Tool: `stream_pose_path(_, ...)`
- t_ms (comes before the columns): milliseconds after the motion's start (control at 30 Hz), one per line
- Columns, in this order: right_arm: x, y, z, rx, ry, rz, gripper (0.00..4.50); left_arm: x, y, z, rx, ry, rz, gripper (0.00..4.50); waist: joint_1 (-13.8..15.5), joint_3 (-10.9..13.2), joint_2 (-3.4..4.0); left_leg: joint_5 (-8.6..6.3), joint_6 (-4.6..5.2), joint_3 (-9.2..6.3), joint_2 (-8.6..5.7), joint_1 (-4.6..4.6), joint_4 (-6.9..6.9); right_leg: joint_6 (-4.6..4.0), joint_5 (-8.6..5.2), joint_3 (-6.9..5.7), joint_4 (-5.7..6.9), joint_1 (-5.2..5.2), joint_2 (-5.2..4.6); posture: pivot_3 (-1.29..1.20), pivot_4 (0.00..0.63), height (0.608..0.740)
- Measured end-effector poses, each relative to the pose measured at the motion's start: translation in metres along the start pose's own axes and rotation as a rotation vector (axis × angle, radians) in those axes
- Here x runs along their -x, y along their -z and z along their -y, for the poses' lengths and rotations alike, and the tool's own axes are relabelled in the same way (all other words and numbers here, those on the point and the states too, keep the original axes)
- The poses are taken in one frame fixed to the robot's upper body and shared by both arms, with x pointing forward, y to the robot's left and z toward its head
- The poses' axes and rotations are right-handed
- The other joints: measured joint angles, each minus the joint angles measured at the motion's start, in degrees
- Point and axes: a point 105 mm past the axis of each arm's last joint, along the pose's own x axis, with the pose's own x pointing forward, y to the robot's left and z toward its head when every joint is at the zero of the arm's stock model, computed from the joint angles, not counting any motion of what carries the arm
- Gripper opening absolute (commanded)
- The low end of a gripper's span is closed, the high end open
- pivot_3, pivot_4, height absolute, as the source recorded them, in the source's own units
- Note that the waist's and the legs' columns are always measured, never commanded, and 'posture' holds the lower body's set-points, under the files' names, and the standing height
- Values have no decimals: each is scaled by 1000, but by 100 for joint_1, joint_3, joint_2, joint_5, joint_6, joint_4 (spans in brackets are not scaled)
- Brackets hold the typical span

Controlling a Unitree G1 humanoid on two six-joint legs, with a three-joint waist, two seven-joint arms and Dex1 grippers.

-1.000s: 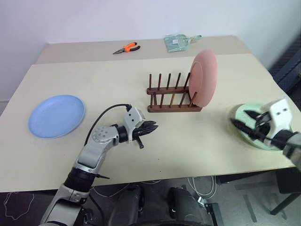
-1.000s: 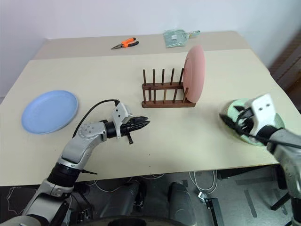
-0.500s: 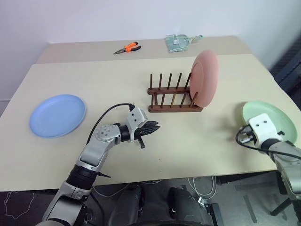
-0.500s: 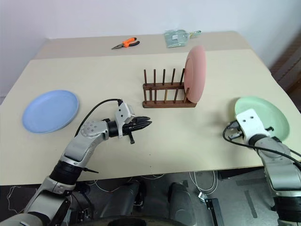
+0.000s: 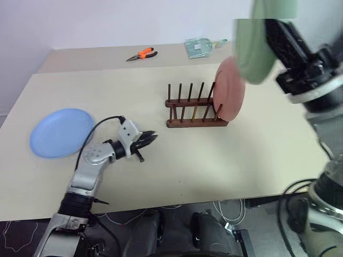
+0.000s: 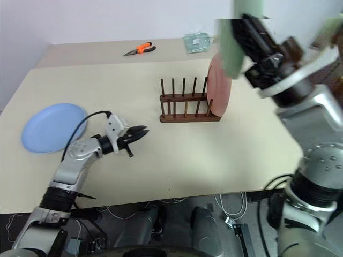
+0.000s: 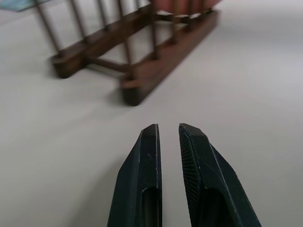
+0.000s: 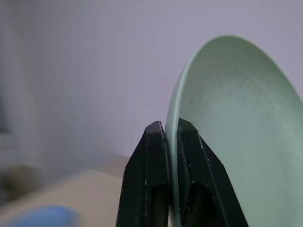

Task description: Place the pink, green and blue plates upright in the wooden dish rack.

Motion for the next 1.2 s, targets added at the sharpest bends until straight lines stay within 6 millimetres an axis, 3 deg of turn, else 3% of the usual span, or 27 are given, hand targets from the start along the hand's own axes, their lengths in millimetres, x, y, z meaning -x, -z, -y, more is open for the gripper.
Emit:
stream_pose_path(133, -16, 42, -1, -188, 48, -86, 55, 6, -3, -5, 5, 0, 5, 648, 7, 0, 0, 0, 1, 3, -14, -6, 0, 1, 1, -1, -1, -5, -11, 0, 150, 719)
stream_pose_path(267, -18, 73, 36, -227, 221, -162, 55, 9, 0, -3, 8, 17, -18, 648, 5, -1, -2, -2, 4, 8, -19, -6, 2, 0, 2, -1, 0, -7, -14, 0, 150, 719)
stream_pose_path(333, -17, 82, 52, -238, 287, -176, 55, 10, 0, 0, 10, 22, -16, 648, -2, -1, -2, -2, 4, 8, -18, -6, -3, 2, 3, -1, 3, -11, -13, 0, 150, 719)
stream_pose_path(533, -18, 91, 74, -264, 356, -191, 55, 6, -4, 10, 15, 48, -2, 648, -17, 0, -1, -2, 3, 8, -16, -6, -8, 9, 7, -1, 7, -15, -10, 0, 150, 719)
stream_pose_path(633, -17, 97, 85, -280, 388, -211, 968, 6, -4, 13, 19, 56, -7, 648, -19, 0, 0, -2, 3, 8, -16, -6, -8, 4, 4, -1, 7, -15, -10, 0, 150, 719)
stream_pose_path(733, -18, 98, 94, -258, 408, -224, 2409, 6, -4, 15, 21, 59, -8, 648, -22, 1, 1, -2, 3, 9, -16, -6, -9, 5, 5, -1, 7, -16, -10, 0, 150, 719)
stream_pose_path(800, -20, 95, 96, -188, 410, -237, 3467, 6, -3, 16, 39, 64, -12, 1175, -26, 2, 3, -2, 3, 9, -16, -6, -8, 5, 5, -2, 7, -17, -10, 0, 150, 719)
stream_pose_path(833, -21, 92, 98, -120, 409, -249, 3477, 6, -2, 16, 56, 68, -9, 1495, -22, 2, 3, -2, 3, 10, -16, -7, -8, 4, 4, -2, 7, -17, -10, 0, 150, 719)
stream_pose_path(1033, -29, 51, 93, 436, 314, -296, 3477, 10, -13, 8, 120, 17, 46, 4436, -7, 3, 3, -2, 3, 12, -16, -8, -7, 5, 4, -3, 5, -17, -8, 0, 150, 719)
stream_pose_path(1100, -28, 43, 91, 570, 287, -319, 3477, 13, -16, -1, 125, -42, 62, 4436, -5, 3, 3, -2, 3, 12, -16, -8, -6, 5, 4, -3, 5, -17, -8, 0, 150, 719)
stream_pose_path(1200, -24, 39, 86, 743, 206, -392, 4335, 20, -24, -29, 148, -218, 107, 4500, 1, 5, -1, -2, 3, 12, -15, -8, -3, 12, 7, -4, 6, -17, -6, 0, 150, 719)
